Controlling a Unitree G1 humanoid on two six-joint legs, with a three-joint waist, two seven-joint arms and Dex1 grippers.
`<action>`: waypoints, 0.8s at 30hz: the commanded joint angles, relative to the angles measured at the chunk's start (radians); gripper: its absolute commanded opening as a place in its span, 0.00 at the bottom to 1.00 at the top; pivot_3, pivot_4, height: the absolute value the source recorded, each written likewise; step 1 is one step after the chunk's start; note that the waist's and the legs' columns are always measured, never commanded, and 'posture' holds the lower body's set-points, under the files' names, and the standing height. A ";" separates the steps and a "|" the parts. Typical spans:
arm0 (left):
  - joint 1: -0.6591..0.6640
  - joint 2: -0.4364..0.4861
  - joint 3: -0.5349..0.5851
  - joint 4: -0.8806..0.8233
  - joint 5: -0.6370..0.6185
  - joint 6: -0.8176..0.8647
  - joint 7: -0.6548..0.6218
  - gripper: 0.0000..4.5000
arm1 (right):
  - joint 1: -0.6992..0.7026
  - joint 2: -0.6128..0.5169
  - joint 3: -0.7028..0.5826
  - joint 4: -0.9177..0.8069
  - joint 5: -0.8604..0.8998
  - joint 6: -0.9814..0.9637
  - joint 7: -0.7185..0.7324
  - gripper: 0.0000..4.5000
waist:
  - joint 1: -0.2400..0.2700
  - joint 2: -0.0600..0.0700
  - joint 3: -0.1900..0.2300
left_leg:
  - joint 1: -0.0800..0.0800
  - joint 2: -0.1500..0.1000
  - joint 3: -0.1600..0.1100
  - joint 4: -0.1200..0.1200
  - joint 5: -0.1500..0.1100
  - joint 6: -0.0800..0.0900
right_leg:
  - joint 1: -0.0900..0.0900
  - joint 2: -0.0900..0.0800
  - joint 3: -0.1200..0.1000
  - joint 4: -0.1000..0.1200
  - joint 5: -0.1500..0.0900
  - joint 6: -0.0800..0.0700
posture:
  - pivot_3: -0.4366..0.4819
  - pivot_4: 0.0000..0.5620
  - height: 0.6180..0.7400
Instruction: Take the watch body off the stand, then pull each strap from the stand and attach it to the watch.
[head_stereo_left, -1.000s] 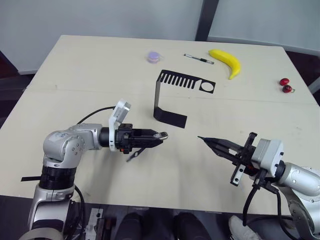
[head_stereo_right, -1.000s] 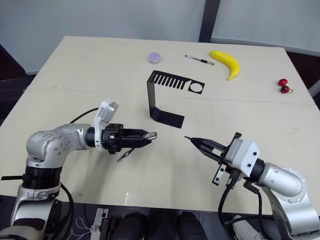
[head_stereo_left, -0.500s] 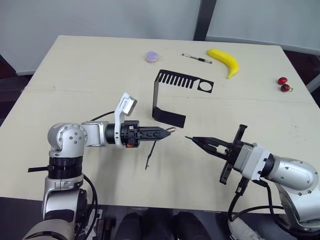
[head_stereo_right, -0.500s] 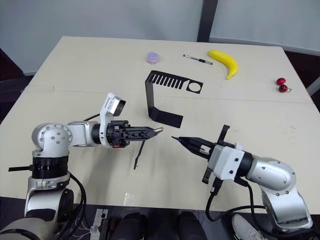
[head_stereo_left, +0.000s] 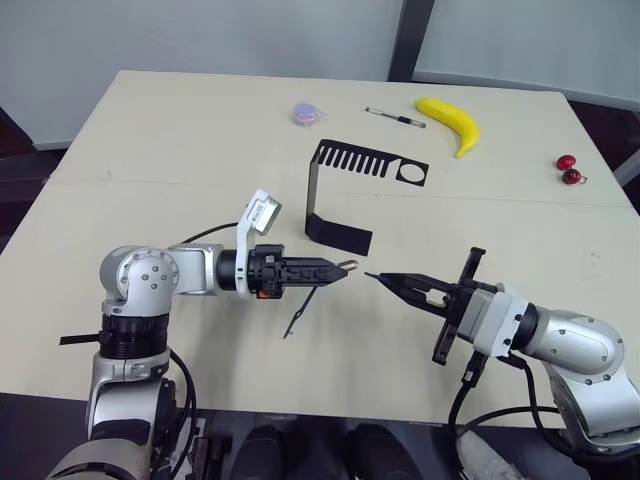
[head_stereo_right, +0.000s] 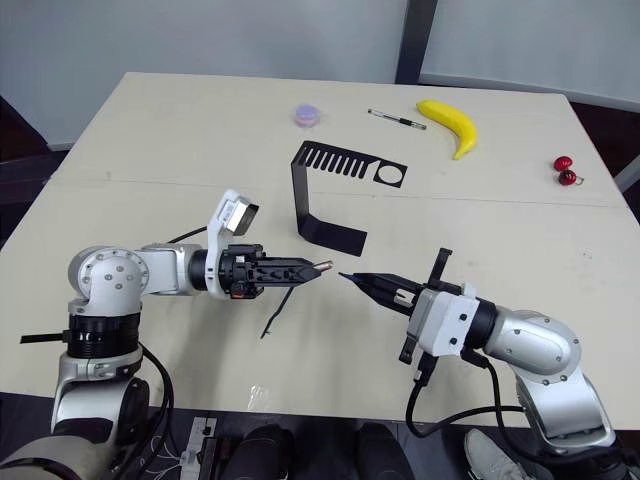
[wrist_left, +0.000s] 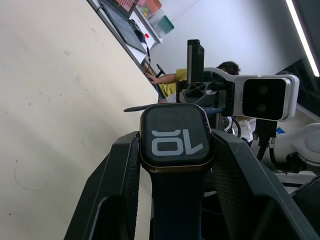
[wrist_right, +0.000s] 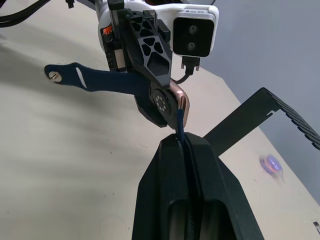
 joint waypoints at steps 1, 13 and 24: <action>0.005 0.006 -0.009 -0.050 -0.024 -0.016 -0.004 0.35 | -0.013 0.007 -0.002 -0.006 0.011 -0.012 -0.012 0.00 | 0.000 0.000 0.000 | 0.000 0.000 0.000 0.000 0.000 0.000 | 0.000 0.000 0.000 0.000 0.000 0.000 | 0.48 0.27 1.00; 0.012 0.009 -0.015 -0.057 -0.020 -0.044 0.006 0.35 | -0.032 0.001 0.006 0.030 0.010 -0.041 0.005 0.00 | 0.000 0.000 0.000 | 0.000 0.000 0.000 0.000 0.000 0.000 | 0.000 0.000 0.000 0.000 0.000 0.000 | 0.48 0.27 1.00; 0.015 0.007 -0.021 -0.055 -0.012 -0.056 0.027 0.35 | -0.037 0.005 0.017 0.037 0.009 -0.052 0.000 0.00 | 0.000 0.000 0.000 | 0.000 0.000 0.000 0.000 0.000 0.000 | 0.000 0.000 0.000 0.000 0.000 0.000 | 0.48 0.27 1.00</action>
